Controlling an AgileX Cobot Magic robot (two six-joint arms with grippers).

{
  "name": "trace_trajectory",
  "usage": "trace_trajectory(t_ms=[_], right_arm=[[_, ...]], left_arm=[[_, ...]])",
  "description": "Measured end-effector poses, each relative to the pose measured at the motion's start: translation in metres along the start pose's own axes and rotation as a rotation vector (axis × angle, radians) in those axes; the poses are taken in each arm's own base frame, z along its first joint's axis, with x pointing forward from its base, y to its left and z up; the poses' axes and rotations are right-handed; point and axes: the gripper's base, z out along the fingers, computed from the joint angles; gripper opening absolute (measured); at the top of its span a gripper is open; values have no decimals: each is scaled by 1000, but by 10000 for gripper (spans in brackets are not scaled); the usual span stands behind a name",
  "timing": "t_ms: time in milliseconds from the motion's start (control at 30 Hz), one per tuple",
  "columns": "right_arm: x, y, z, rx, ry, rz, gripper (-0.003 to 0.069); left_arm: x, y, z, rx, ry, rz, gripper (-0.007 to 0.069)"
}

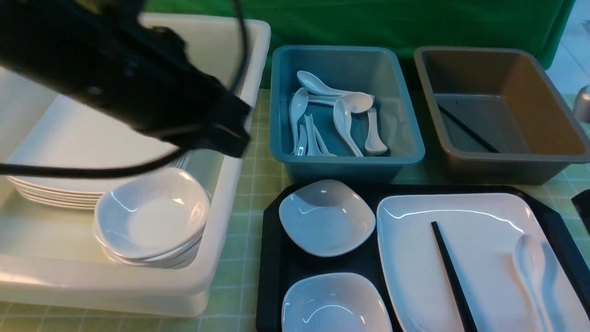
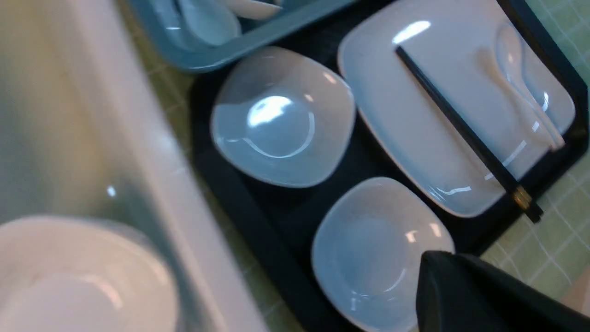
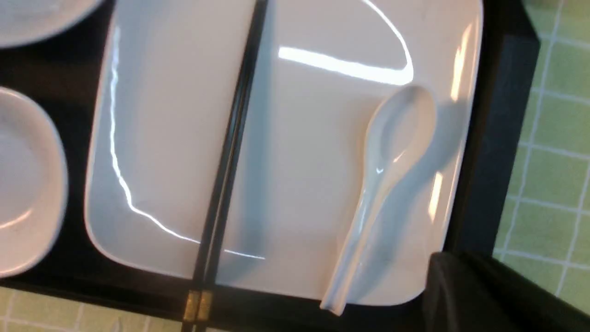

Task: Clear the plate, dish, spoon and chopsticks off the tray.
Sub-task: Use the right arm to grab a soup spoon from the plate

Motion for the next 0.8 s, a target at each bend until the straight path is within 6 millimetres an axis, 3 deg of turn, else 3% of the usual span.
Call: trace_trajectory(t_ms=[100,200,233,300,333,367,533,700,800], right_arm=[[-1,-2,26,-2,91,26,106],[5,-3,56,-2,166,45,273],[6,-3,59,-1,170,48,294],[13,-5,84,2,204,67,384],[13,-5,85,2,208,67,389],[17,-6,99,4,225,75,409],[22,-8,133,10,267,96,402],[21,-9,152,12,294,99,350],[19,-10,156,14,309,83,189]], left_arm=[[-15,-37,32,72,46,100,-20],[-29,-69,67,128,91,171,-20],[-31,-71,71,129,95,175,-20],[-39,-86,94,149,121,210,-20],[-39,-87,94,150,122,212,-20],[-42,-92,105,156,133,222,-20],[-45,-94,130,151,170,231,-20],[-44,-92,138,135,189,243,-20],[-44,-92,137,133,187,249,-20]])
